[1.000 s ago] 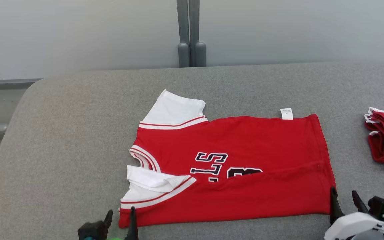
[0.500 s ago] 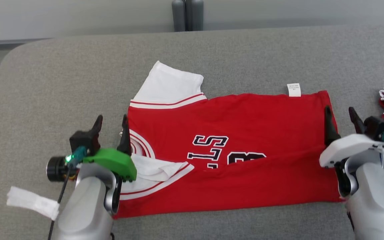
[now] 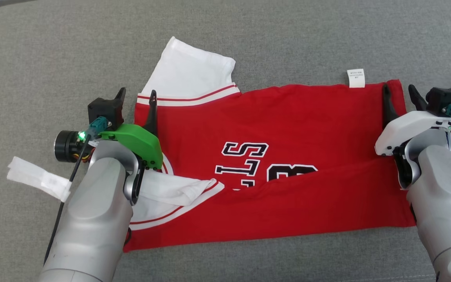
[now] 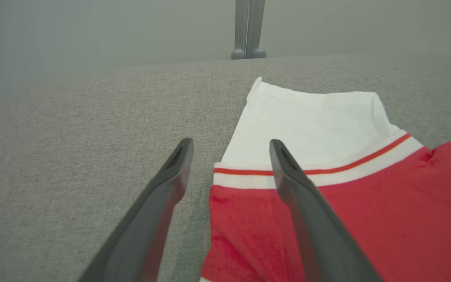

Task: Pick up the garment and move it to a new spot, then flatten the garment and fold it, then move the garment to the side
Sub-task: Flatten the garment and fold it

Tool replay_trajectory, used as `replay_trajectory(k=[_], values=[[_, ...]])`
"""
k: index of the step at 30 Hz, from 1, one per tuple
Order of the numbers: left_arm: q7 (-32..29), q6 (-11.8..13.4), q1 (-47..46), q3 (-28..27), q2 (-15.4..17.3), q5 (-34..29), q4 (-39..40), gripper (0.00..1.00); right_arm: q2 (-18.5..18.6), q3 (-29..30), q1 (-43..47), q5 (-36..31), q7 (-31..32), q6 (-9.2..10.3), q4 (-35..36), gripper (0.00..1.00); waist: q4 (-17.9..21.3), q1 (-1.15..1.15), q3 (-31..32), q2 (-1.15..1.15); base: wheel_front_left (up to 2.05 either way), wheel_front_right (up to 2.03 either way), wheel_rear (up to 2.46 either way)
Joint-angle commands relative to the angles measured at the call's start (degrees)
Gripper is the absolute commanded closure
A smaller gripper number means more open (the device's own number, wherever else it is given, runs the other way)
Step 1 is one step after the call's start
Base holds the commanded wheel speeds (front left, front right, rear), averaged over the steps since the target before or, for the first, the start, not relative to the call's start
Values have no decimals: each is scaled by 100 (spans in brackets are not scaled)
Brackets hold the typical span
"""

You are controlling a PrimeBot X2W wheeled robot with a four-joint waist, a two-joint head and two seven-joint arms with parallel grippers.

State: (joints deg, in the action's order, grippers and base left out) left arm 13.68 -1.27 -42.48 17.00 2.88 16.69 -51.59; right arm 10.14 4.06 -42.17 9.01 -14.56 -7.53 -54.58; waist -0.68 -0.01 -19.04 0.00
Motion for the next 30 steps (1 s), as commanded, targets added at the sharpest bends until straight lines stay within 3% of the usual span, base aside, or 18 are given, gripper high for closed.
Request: replay_trajectory(k=[1,4,5,6,15,30], values=[[45,-18,-154,37,15,26,-51,0,45,-20,-125,-53,-28,9,-96,55,16,1,-158,0,0,0,0],[62,-26,-303,147,14,140,-137,0,25,-48,-272,-69,-36,9,-245,80,14,1,-233,0,0,0,0],[77,-18,-360,194,15,186,-159,0,22,-60,-316,-70,-44,9,-277,98,16,1,-261,0,0,0,0],[88,-7,-408,229,15,219,-182,0,26,-66,-339,-65,-50,9,-304,100,17,1,-279,0,0,0,0],[-53,62,-1297,524,15,394,-595,0,-72,-171,-474,6,-63,9,-107,100,146,1,-539,0,0,0,0],[-1345,-79,-2662,771,175,395,-1856,0,-349,-642,-557,285,-63,9,393,100,702,1,-936,0,0,0,0]])
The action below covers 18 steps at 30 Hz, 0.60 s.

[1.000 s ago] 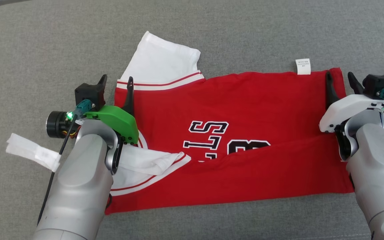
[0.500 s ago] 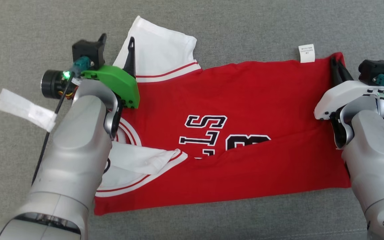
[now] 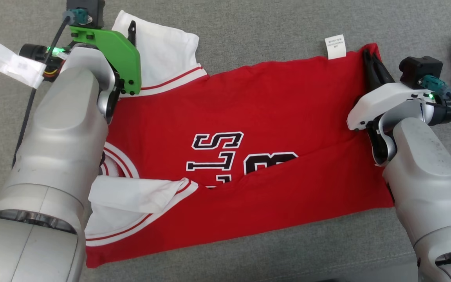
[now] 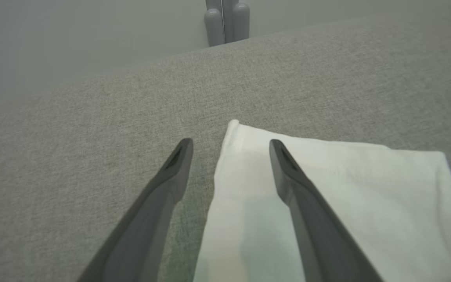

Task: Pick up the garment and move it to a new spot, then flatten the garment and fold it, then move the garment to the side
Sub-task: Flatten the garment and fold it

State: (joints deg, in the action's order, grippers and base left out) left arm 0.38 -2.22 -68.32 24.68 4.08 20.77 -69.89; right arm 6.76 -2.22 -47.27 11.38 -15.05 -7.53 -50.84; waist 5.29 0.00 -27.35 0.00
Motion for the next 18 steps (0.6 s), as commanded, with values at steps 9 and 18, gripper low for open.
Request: replay_trajectory(k=[9,18], values=[[-138,-23,-224,51,202,37,-250,70,-86,-287,-127,187,-14,9,171,100,247,0,-249,0,0,0,0],[968,107,-368,166,232,-99,-103,100,44,-151,-179,183,-14,9,304,100,52,0,-157,0,0,0,0]])
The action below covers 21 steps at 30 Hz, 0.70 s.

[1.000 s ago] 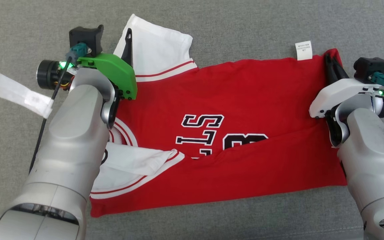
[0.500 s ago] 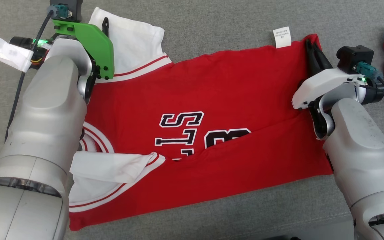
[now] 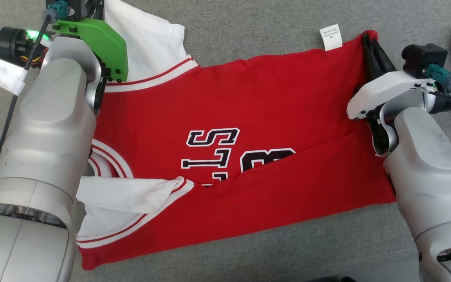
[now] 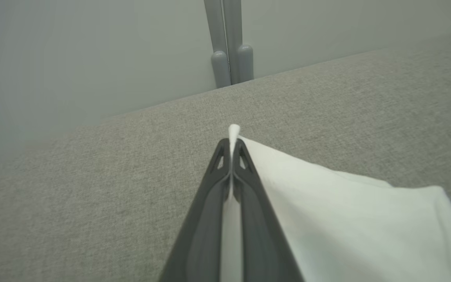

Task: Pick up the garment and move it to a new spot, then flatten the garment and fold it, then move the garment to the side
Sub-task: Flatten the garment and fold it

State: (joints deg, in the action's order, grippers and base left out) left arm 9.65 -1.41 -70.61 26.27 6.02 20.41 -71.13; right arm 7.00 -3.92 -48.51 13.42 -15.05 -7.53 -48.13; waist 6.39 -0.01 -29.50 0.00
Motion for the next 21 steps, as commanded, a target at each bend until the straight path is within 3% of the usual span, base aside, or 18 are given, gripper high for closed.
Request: replay_trajectory(k=[1,12,21], values=[[160,45,-156,37,47,-101,49,100,33,67,-45,-48,-14,9,63,100,-92,1,90,0,0,0,0],[555,-51,442,48,-98,-60,654,100,92,683,473,-345,-14,10,211,100,-525,1,736,0,0,0,0],[552,124,2167,-160,-214,-81,2032,100,294,765,1421,-42,-14,10,475,100,-843,1,1512,0,0,0,0]])
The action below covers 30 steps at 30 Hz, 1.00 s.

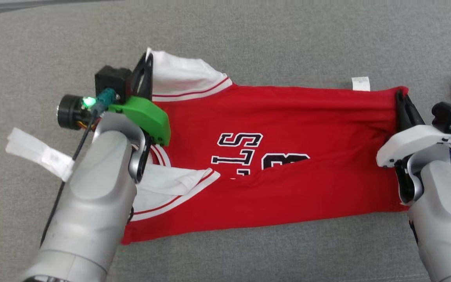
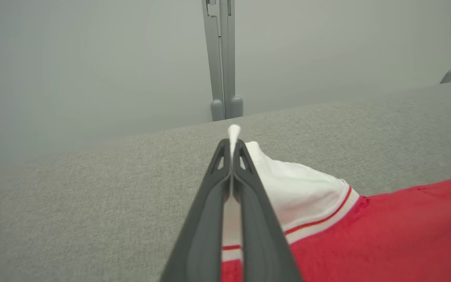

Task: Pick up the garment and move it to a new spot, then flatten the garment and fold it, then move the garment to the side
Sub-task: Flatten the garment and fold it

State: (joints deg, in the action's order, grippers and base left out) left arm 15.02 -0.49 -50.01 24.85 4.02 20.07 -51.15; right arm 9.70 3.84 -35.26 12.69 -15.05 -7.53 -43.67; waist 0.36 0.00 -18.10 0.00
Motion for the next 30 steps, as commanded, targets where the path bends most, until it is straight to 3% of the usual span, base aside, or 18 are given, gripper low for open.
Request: replay_trajectory(k=[1,11,20,26,27,28,30], values=[[14,45,274,-45,-18,-55,161,100,50,-34,192,71,-14,10,75,100,-268,0,440,0,0,0,0],[15,33,2232,-118,-65,-199,1418,100,245,-67,1281,438,-14,10,391,100,-607,0,1112,0,0,0,0],[16,58,3215,-160,-89,-207,1950,100,161,83,1949,435,-15,10,620,100,-739,0,1422,0,0,0,0],[16,35,3707,-145,-96,-195,1901,100,37,238,2324,413,-15,10,609,100,-737,0,1518,0,0,0,0],[16,58,3786,-171,-97,-204,1883,94,12,300,2372,387,-15,10,599,100,-731,0,1523,0,0,0,0],[16,61,3824,-186,-98,-218,1884,70,-9,339,2407,374,-15,10,577,100,-725,0,1522,0,0,0,0],[16,47,3901,-204,-99,-242,1854,55,-38,444,2438,339,-15,10,523,100,-714,0,1512,0,0,0,0]])
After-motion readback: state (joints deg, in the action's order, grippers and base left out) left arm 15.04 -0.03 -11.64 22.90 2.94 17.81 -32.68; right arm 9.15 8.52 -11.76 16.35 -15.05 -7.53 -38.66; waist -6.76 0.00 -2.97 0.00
